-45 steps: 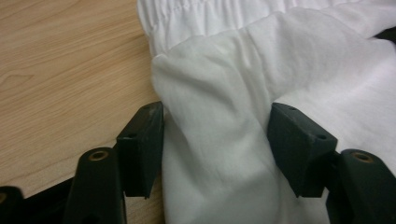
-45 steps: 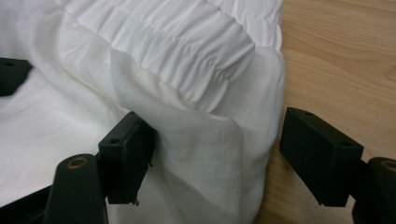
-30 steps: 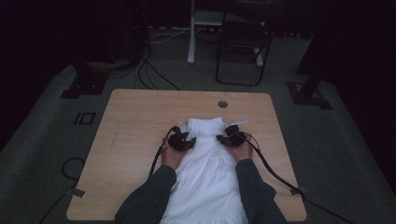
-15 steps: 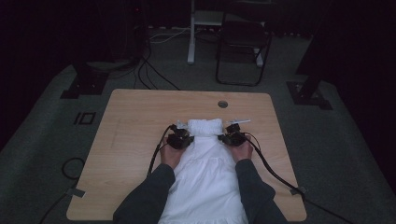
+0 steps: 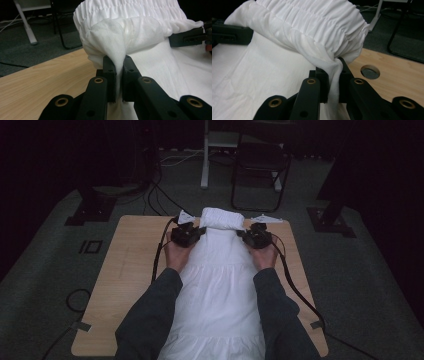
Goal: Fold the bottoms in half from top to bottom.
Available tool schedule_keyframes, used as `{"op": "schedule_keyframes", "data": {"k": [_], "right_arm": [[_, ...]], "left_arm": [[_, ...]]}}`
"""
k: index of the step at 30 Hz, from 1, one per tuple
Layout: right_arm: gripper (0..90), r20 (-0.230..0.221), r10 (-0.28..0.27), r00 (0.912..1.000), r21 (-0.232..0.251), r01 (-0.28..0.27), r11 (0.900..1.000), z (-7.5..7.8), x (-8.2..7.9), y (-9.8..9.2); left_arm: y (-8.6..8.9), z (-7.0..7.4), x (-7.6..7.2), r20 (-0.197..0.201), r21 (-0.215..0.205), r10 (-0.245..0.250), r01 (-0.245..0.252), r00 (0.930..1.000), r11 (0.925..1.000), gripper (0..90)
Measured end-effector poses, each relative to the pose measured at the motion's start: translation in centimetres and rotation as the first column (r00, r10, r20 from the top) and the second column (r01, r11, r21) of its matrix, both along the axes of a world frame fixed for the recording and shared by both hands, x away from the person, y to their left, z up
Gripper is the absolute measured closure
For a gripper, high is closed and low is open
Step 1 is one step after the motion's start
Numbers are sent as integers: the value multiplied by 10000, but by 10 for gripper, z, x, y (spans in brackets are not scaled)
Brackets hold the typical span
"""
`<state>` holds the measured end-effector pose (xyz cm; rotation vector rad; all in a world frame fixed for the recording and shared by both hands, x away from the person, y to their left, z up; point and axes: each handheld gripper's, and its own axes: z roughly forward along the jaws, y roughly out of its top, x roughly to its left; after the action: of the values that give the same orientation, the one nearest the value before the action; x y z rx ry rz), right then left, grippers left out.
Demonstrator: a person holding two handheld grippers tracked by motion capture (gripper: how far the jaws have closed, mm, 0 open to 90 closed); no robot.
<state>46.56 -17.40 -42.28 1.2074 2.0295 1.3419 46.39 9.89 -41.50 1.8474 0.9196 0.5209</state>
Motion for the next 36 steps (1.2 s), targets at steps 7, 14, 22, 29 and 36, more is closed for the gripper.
{"op": "schedule_keyframes", "data": {"k": [7, 14, 22, 29, 36], "right_arm": [[842, -356, 398, 9986, -141, -403, 9991, -7, -16, -3], [840, -352, 1191, 9923, -328, -1203, 9922, -13, -64, -10], [840, -732, 2139, 9741, -342, -2168, 9756, -47, -137, -13], [839, -1693, 2338, 9574, -924, -2516, 9634, -95, -177, -8], [838, -2614, 2158, 9408, -1868, -2686, 9450, -131, -180, 3]], "left_arm": [[3, -12, -16, -285, 24, -488, 489, 9984, 9988, 844], [14, -15, -67, -257, -218, -1367, 1362, 9903, 9904, 841], [26, -48, -138, -759, -162, -2212, 2206, 9723, 9752, 836], [25, -105, -180, -2555, 449, -2503, 2701, 9338, 9618, 835], [20, -142, -178, -3336, 1050, -2350, 2837, 9129, 9531, 836]]}}
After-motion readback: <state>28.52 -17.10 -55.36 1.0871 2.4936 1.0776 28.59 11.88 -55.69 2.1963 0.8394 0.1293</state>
